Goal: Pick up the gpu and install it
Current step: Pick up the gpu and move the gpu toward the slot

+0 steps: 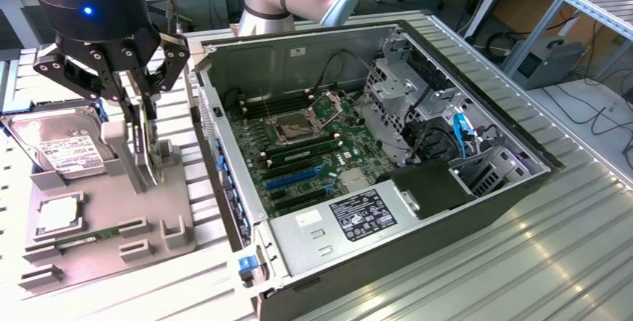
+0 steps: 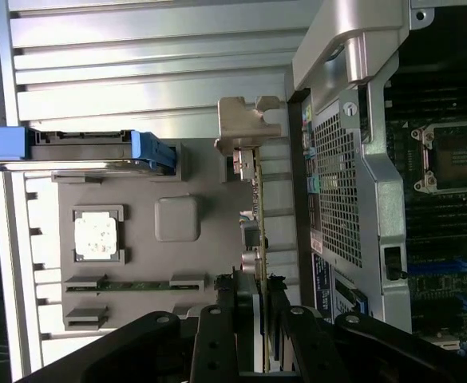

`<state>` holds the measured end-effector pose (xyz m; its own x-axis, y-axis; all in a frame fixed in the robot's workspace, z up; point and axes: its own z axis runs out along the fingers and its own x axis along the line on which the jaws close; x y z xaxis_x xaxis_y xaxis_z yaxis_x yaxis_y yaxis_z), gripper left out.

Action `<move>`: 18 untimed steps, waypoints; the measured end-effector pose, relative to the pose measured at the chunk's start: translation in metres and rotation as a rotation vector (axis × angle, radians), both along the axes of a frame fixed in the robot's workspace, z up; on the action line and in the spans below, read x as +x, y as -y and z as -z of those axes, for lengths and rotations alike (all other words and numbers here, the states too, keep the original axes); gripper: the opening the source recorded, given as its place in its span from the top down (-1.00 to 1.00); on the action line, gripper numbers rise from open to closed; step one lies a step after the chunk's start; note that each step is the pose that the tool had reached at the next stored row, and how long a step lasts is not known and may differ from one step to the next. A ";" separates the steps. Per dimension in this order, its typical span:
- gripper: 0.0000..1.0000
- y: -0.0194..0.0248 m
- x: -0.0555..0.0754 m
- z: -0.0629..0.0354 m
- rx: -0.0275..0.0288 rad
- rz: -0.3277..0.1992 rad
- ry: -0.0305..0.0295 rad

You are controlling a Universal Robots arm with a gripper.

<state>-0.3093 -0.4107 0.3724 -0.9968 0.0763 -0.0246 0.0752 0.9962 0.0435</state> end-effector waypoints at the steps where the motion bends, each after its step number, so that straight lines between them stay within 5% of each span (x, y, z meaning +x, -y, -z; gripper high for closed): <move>1: 0.45 0.0000 0.000 -0.0002 0.0000 0.000 0.0000; 18: 0.45 0.0000 0.000 -0.0039 0.0000 0.000 0.0000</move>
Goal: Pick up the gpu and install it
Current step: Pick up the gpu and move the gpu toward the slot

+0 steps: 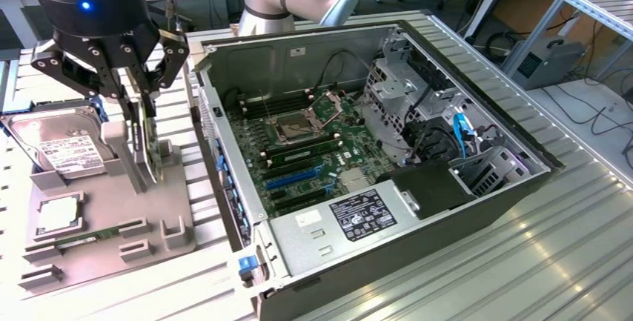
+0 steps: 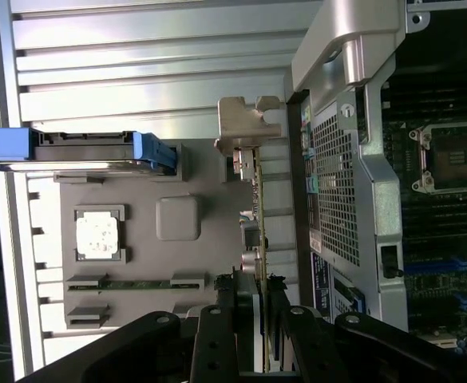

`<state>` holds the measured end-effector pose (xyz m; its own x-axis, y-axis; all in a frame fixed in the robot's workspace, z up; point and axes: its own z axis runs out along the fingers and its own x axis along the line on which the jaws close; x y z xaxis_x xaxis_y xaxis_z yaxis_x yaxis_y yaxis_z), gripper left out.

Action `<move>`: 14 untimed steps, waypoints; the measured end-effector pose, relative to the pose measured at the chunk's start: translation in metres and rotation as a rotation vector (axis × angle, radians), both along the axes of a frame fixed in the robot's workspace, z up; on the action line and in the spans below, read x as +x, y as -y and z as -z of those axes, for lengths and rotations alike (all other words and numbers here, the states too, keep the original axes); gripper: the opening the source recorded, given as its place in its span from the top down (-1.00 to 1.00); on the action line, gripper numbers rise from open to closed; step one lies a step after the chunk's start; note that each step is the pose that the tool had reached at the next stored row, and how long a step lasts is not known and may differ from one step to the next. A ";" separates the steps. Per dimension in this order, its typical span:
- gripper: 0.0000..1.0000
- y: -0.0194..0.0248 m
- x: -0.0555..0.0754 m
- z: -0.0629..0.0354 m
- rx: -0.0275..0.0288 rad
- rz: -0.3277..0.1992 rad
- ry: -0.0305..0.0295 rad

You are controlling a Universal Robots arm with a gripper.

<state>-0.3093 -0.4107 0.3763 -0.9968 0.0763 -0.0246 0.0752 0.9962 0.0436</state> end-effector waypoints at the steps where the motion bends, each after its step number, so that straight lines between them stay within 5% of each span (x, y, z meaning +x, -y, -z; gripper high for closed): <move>1: 0.45 0.0000 0.000 -0.0002 0.0000 0.000 0.0000; 14: 0.45 0.0000 0.000 -0.0032 0.0001 0.000 0.0000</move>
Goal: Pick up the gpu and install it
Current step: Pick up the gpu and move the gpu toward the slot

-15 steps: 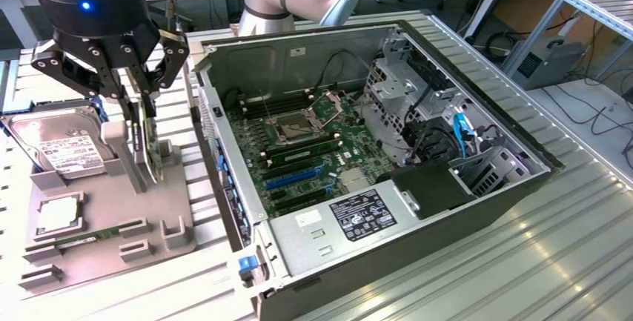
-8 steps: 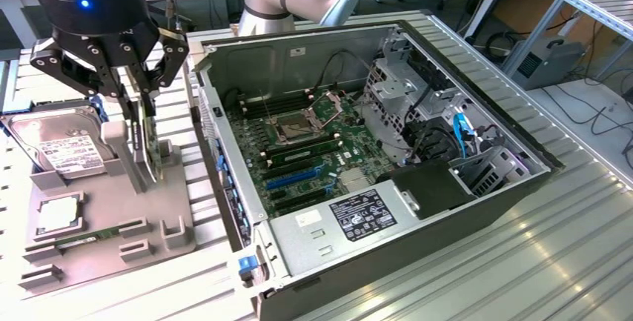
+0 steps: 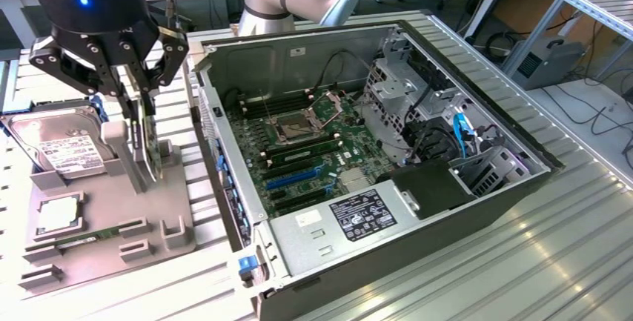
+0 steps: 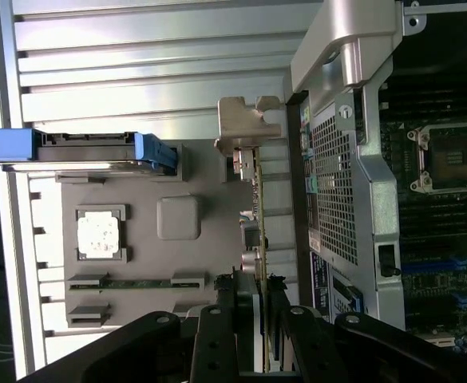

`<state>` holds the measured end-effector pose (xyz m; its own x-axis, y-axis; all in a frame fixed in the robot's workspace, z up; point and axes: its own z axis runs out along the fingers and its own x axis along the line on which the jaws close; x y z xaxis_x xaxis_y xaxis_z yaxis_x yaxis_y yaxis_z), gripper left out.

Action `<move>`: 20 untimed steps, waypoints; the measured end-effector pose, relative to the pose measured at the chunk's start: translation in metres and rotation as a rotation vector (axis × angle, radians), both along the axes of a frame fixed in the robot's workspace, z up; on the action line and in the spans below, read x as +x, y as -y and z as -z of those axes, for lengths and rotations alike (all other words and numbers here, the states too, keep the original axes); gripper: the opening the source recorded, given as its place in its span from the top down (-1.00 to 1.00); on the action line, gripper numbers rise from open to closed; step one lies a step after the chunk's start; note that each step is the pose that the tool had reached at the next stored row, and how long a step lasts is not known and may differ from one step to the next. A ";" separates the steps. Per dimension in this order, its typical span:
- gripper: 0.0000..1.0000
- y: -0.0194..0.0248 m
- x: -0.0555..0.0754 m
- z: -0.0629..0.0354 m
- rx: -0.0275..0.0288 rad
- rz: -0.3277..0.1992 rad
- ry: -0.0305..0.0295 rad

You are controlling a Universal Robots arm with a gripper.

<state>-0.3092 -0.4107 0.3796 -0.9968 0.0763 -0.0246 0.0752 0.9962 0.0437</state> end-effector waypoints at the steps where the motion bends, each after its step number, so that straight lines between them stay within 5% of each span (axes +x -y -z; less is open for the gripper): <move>1: 0.45 0.0000 0.000 -0.0002 0.0000 0.000 0.0000; 20: 0.45 0.0000 0.000 -0.0048 0.0003 0.000 0.0001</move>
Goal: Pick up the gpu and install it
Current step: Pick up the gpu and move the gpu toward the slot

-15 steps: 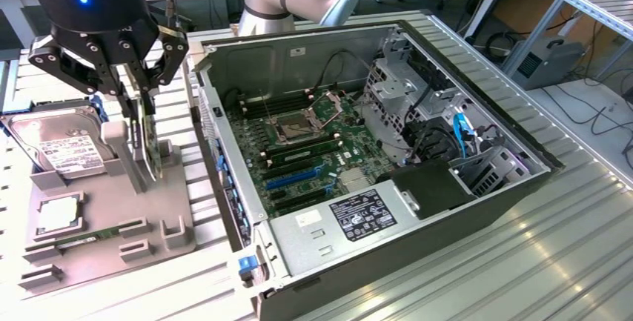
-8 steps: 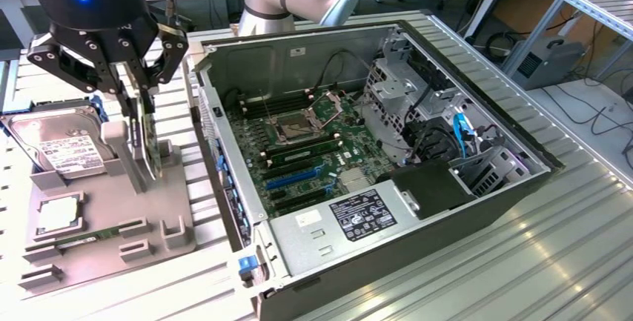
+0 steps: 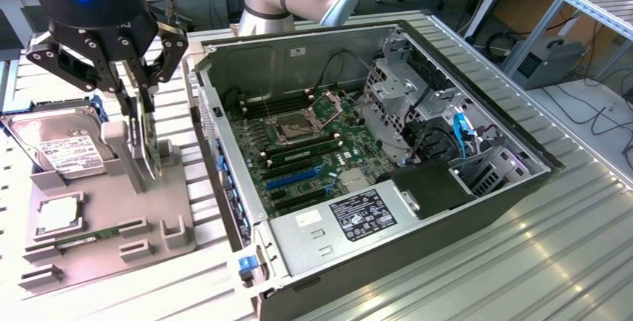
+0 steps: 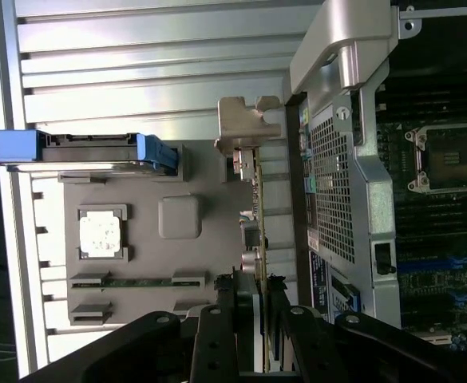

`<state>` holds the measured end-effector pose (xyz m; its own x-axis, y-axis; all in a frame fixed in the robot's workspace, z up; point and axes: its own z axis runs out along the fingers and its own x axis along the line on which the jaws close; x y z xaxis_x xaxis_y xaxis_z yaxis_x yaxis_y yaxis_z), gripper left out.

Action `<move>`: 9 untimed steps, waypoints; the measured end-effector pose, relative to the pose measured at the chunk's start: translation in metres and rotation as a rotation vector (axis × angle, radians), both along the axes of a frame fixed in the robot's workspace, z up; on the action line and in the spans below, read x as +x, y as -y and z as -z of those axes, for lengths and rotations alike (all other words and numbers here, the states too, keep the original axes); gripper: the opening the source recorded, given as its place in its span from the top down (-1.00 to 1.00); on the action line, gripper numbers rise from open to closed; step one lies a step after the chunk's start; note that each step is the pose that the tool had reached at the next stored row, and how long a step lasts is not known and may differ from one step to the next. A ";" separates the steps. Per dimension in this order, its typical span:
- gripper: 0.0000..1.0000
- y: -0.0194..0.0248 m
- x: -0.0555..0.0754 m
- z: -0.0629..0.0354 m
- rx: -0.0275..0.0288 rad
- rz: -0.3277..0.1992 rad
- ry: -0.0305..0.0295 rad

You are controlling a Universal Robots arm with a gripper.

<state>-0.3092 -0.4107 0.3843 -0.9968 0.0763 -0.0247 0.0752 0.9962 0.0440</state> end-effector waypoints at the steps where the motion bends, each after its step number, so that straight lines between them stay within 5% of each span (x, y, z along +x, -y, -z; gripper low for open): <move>1: 0.45 0.0000 0.000 -0.0003 0.0000 0.000 -0.0001; 9: 0.45 0.0000 0.000 -0.0021 0.0000 0.000 -0.0001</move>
